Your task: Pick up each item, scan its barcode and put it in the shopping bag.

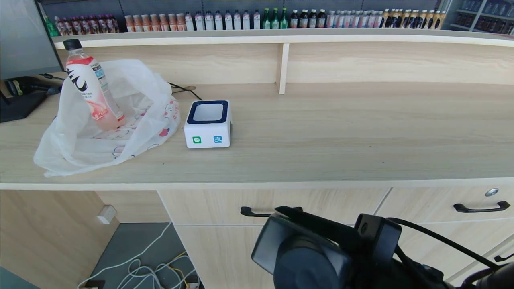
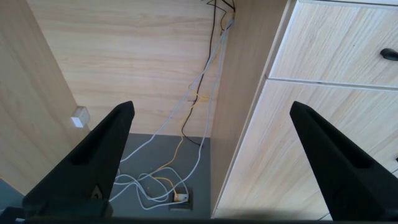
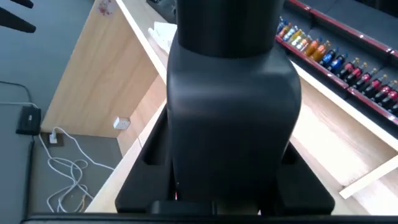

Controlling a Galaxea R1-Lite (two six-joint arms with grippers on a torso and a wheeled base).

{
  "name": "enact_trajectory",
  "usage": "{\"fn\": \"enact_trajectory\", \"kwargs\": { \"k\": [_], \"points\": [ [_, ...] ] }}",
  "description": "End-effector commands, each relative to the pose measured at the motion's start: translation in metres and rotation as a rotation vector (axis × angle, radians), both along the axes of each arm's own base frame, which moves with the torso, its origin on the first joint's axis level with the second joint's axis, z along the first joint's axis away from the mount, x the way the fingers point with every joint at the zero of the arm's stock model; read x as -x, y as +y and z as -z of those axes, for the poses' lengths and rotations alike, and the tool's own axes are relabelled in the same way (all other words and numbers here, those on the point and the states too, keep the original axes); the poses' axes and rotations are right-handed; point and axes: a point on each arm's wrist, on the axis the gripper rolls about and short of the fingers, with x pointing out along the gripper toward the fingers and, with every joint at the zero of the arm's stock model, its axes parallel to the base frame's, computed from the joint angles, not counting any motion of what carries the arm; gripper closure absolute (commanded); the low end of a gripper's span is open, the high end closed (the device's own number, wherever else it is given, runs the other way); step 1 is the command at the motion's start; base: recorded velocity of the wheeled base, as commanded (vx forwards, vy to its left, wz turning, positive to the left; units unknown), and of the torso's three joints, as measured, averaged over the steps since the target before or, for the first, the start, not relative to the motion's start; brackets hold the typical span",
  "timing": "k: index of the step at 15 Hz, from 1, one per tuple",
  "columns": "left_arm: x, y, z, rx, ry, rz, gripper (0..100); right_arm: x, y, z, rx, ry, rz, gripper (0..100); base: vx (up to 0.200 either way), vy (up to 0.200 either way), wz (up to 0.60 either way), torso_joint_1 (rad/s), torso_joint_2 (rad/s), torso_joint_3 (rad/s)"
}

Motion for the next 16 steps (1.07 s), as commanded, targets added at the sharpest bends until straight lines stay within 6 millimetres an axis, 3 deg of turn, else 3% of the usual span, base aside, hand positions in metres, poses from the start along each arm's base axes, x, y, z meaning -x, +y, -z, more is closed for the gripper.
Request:
{"fn": "enact_trajectory", "kwargs": {
  "k": [1, 4, 7, 11, 16],
  "points": [
    [0.0, 0.0, 0.0, 0.0, -0.001, 0.0, 0, 0.0, -0.003, 0.002, 0.016, -0.031, -0.014, 100, 0.0, 0.0, 0.0, 0.0, 0.0, 0.0],
    [0.0, 0.0, 0.0, 0.0, -0.001, 0.0, 0, 0.002, -0.012, 0.008, 0.131, -0.221, 0.031, 100, 0.0, 0.0, 0.0, 0.0, 0.0, 0.0],
    [0.0, 0.0, 0.0, 0.0, -0.001, 0.0, 0, -0.001, -0.015, 0.007, 0.143, -0.25, 0.054, 100, 0.0, 0.0, 0.0, 0.0, 0.0, 0.0],
    [0.0, 0.0, 0.0, 0.0, -0.001, 0.0, 0, 0.005, -0.029, -0.008, 0.19, -0.511, 0.147, 100, 0.0, 0.0, 0.0, 0.0, 0.0, 0.0],
    [0.0, 0.0, 0.0, 0.0, -0.001, 0.0, 0, 0.007, -0.033, -0.02, 0.197, -0.66, 0.204, 100, 0.0, 0.0, 0.0, 0.0, 0.0, 0.0]
  ]
}}
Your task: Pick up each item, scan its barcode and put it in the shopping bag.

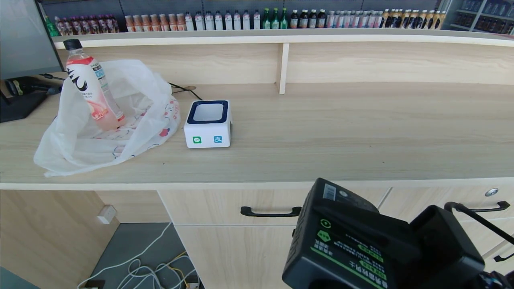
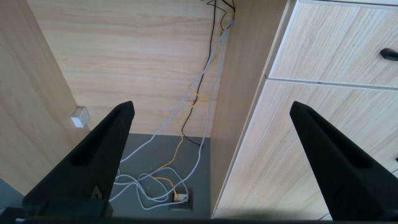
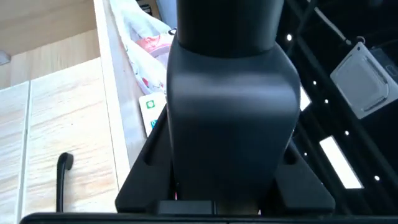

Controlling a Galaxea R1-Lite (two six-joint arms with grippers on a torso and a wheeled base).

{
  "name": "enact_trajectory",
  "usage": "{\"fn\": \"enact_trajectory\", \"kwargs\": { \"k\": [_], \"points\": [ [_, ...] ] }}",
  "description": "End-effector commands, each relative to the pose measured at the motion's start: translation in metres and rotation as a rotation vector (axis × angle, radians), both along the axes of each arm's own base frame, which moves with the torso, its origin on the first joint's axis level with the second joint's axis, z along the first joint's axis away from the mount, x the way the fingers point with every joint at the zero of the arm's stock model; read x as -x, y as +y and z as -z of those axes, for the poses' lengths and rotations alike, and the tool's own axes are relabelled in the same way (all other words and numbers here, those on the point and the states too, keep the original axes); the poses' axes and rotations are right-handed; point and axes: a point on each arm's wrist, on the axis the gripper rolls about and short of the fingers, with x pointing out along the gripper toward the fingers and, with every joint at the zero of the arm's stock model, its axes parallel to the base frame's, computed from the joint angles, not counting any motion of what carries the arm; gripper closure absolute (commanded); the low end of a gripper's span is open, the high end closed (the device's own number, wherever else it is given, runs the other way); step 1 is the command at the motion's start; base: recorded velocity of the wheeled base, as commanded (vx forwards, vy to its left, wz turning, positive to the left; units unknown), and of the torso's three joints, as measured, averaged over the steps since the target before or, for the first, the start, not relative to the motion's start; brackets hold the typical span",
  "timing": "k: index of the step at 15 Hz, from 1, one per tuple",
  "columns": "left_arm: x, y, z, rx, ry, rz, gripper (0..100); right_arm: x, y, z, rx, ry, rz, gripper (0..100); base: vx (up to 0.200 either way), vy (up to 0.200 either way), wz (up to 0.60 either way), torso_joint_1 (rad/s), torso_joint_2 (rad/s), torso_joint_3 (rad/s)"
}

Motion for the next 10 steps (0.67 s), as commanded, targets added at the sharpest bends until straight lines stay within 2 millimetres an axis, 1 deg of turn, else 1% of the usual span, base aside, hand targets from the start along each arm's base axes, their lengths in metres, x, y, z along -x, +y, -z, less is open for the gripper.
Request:
{"fn": "enact_trajectory", "kwargs": {
  "k": [1, 2, 3, 6, 8, 10],
  "points": [
    [0.0, 0.0, 0.0, 0.0, -0.001, 0.0, 0, 0.005, -0.008, -0.019, -0.034, -0.144, 0.041, 100, 0.0, 0.0, 0.0, 0.0, 0.0, 0.0],
    [0.0, 0.0, 0.0, 0.0, -0.001, 0.0, 0, 0.008, -0.013, -0.031, -0.045, -0.251, 0.083, 100, 0.0, 0.0, 0.0, 0.0, 0.0, 0.0],
    [0.0, 0.0, 0.0, 0.0, -0.001, 0.0, 0, 0.011, -0.017, -0.032, -0.041, -0.287, 0.096, 100, 0.0, 0.0, 0.0, 0.0, 0.0, 0.0],
    [0.0, 0.0, 0.0, 0.0, -0.001, 0.0, 0, 0.014, -0.015, -0.021, 0.003, -0.27, 0.082, 100, 0.0, 0.0, 0.0, 0.0, 0.0, 0.0],
    [0.0, 0.0, 0.0, 0.0, -0.001, 0.0, 0, 0.014, -0.009, -0.017, 0.029, -0.276, 0.08, 100, 0.0, 0.0, 0.0, 0.0, 0.0, 0.0],
    [0.0, 0.0, 0.0, 0.0, -0.001, 0.0, 0, 0.015, -0.006, -0.019, 0.045, -0.334, 0.102, 100, 0.0, 0.0, 0.0, 0.0, 0.0, 0.0]
  ]
}}
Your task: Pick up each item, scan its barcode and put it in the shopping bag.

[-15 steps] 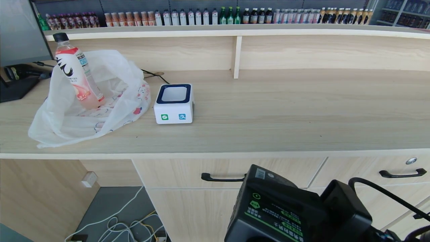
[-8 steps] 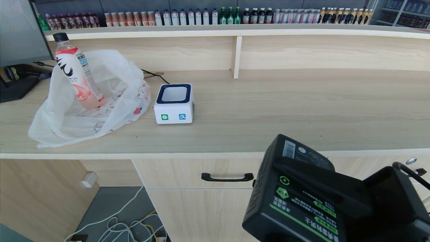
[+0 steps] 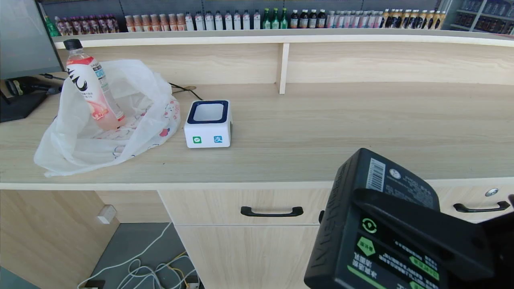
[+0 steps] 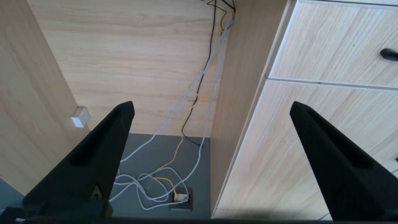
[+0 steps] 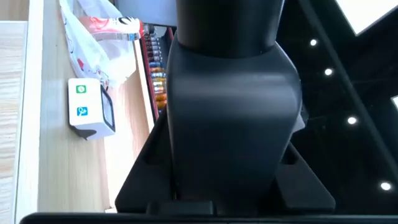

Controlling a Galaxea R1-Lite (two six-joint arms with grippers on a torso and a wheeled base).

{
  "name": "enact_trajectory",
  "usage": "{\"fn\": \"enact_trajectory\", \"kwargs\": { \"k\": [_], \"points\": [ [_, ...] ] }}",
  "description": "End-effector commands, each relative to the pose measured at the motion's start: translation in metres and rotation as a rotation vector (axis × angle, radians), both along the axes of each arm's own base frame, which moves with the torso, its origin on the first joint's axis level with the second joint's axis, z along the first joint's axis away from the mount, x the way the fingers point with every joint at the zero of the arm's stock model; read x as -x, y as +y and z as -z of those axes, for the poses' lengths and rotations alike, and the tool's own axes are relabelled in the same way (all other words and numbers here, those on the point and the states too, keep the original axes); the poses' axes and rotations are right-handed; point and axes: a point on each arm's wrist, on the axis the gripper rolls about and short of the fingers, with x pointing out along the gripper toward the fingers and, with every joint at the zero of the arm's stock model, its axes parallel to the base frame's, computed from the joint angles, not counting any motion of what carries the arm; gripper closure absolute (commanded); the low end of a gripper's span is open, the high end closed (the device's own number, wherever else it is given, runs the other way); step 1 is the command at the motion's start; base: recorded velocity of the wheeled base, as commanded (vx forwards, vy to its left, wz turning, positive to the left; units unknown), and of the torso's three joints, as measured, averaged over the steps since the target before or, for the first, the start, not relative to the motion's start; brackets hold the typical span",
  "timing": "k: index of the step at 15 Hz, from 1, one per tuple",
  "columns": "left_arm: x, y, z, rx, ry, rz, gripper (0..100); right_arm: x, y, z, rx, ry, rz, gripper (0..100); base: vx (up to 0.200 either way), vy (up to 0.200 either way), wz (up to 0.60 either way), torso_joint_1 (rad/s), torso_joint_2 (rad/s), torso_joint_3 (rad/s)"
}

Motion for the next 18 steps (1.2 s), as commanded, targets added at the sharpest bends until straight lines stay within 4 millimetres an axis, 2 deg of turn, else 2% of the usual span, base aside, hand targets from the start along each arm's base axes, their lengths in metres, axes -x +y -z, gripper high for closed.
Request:
{"fn": "enact_trajectory", "kwargs": {
  "k": [1, 4, 7, 11, 15, 18],
  "points": [
    [0.0, 0.0, 0.0, 0.0, -0.001, 0.0, 0, 0.002, 0.004, 0.001, 0.007, -0.009, -0.003, 100, 0.0, 0.0, 0.0, 0.0, 0.0, 0.0],
    [0.0, 0.0, 0.0, 0.0, -0.001, 0.0, 0, 0.007, 0.006, -0.001, 0.023, -0.074, 0.004, 100, 0.0, 0.0, 0.0, 0.0, 0.0, 0.0],
    [0.0, 0.0, 0.0, 0.0, -0.001, 0.0, 0, 0.023, 0.019, 0.0, 0.045, -0.12, -0.055, 100, 0.0, 0.0, 0.0, 0.0, 0.0, 0.0],
    [0.0, 0.0, 0.0, 0.0, -0.001, 0.0, 0, 0.021, 0.023, -0.003, 0.031, -0.11, -0.041, 100, 0.0, 0.0, 0.0, 0.0, 0.0, 0.0],
    [0.0, 0.0, 0.0, 0.0, -0.001, 0.0, 0, 0.015, 0.04, -0.006, 0.021, -0.105, -0.04, 100, 0.0, 0.0, 0.0, 0.0, 0.0, 0.0],
    [0.0, 0.0, 0.0, 0.0, -0.001, 0.0, 0, 0.015, 0.042, -0.005, 0.022, -0.102, -0.043, 100, 0.0, 0.0, 0.0, 0.0, 0.0, 0.0]
  ]
}}
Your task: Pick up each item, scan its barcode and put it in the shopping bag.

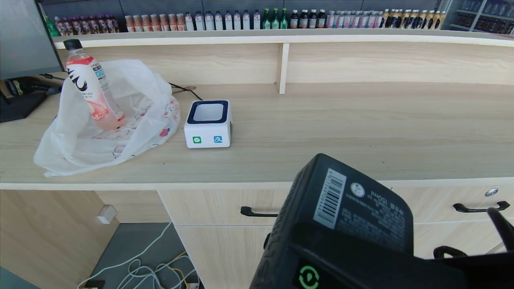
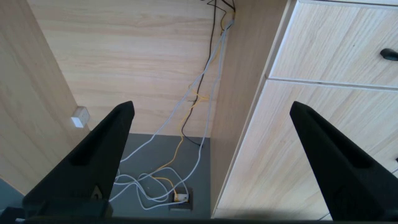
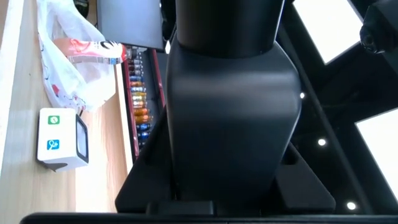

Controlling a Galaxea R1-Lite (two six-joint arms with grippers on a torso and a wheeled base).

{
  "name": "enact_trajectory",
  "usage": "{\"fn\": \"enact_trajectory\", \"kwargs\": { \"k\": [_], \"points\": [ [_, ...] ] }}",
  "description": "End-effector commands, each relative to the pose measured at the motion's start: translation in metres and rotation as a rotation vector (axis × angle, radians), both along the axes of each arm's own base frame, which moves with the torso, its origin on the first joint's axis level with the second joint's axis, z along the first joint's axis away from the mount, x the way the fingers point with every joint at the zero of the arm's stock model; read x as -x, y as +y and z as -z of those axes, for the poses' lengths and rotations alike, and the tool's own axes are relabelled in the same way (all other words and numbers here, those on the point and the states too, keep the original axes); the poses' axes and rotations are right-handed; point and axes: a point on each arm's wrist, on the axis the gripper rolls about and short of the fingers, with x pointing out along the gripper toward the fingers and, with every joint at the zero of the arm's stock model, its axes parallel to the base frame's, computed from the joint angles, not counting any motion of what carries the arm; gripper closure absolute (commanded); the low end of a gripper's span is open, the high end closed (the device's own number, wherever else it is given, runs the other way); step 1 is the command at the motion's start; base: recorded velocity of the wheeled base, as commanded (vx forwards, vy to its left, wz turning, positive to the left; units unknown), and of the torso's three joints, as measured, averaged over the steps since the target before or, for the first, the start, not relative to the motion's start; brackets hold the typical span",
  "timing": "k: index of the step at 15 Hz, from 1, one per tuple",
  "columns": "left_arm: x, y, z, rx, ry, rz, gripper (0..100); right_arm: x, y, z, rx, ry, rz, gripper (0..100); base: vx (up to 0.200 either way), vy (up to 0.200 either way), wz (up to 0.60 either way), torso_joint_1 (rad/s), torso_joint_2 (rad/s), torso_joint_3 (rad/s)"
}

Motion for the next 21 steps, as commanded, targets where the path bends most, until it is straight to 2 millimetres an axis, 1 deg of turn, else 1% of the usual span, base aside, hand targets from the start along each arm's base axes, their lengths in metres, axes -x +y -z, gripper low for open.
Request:
{"fn": "enact_trajectory", "kwargs": {
  "k": [1, 13, 16, 21],
  "points": [
    [0.0, 0.0, 0.0, 0.0, -0.001, 0.0, 0, -0.001, 0.003, 0.002, 0.009, 0.0, -0.002, 100, 0.0, 0.0, 0.0, 0.0, 0.0, 0.0],
    [0.0, 0.0, 0.0, 0.0, -0.001, 0.0, 0, -0.001, 0.002, 0.003, 0.005, 0.027, -0.013, 100, 0.0, 0.0, 0.0, 0.0, 0.0, 0.0],
    [0.0, 0.0, 0.0, 0.0, -0.001, 0.0, 0, -0.001, 0.001, 0.007, -0.015, 0.145, -0.066, 100, 0.0, 0.0, 0.0, 0.0, 0.0, 0.0],
    [0.0, 0.0, 0.0, 0.0, -0.001, 0.0, 0, -0.011, -0.01, 0.022, -0.074, 0.479, -0.141, 100, 0.0, 0.0, 0.0, 0.0, 0.0, 0.0]
  ]
}}
